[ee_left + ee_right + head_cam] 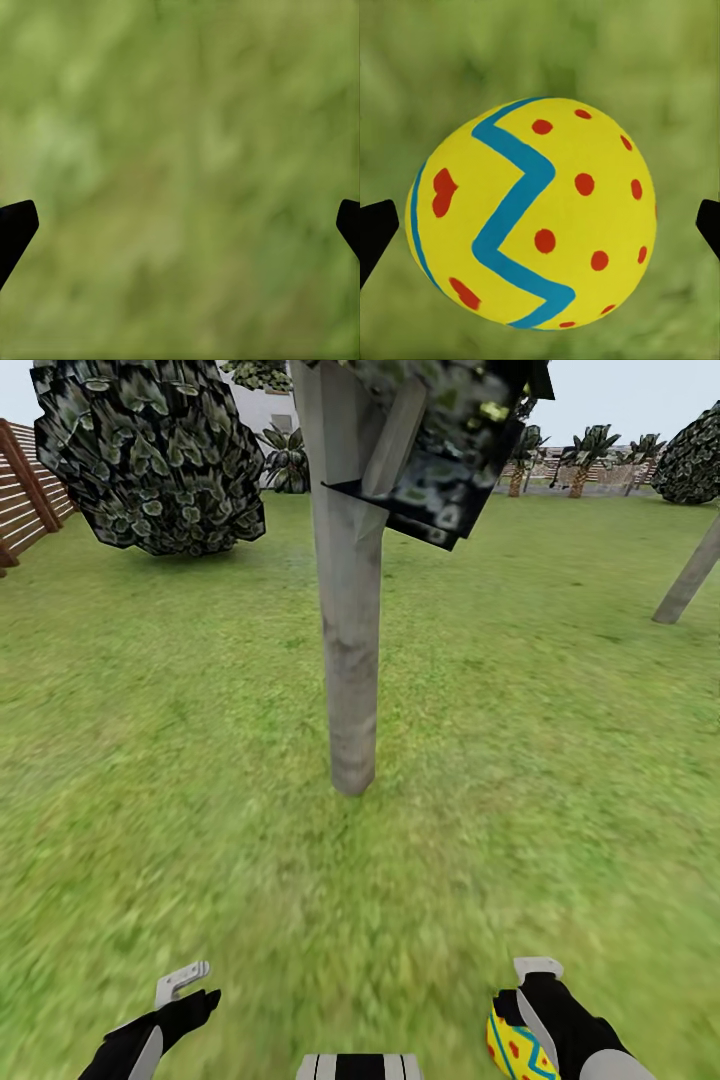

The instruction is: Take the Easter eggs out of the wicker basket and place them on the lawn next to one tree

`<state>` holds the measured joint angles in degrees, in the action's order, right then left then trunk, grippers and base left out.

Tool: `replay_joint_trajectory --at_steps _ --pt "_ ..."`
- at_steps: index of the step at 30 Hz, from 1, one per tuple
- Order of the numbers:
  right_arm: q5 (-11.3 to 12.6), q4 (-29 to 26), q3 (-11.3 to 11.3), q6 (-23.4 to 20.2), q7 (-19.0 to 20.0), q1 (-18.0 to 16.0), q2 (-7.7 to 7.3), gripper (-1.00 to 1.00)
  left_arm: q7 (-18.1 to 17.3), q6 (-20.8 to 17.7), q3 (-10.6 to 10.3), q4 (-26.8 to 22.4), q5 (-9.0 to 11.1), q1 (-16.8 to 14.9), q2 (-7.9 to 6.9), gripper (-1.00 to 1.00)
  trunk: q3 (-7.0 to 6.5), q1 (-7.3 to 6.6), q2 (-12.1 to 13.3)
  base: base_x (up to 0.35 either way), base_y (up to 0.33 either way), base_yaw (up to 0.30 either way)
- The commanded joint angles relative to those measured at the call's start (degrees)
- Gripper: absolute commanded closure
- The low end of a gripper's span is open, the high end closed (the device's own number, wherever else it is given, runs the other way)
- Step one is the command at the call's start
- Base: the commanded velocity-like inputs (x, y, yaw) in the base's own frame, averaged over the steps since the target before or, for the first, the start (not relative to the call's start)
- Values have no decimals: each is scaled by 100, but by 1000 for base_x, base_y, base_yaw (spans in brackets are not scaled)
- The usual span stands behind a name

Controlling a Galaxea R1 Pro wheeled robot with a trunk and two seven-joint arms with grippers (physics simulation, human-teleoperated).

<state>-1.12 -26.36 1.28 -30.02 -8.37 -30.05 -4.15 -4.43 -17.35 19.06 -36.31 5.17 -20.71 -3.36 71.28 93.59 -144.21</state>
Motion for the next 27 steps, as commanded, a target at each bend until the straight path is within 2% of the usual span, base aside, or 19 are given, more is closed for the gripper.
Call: replay_joint_trajectory --at_steps 1,9,27 --pt "-8 -5 13 -31 -6 0 2 -100 -21 -42 19 -8 53 -1 2 -100 -18 -4 0 0 0 0" --pt "-8 -1 12 -35 -5 0 2 -100 19 -109 17 127 55 -2 39 -100 -195 -24 10 -43 0 0" --pt "-10 -1 13 -33 -5 0 2 -100 13 -110 19 133 54 -3 52 -100 -594 -71 34 -338 0 0"
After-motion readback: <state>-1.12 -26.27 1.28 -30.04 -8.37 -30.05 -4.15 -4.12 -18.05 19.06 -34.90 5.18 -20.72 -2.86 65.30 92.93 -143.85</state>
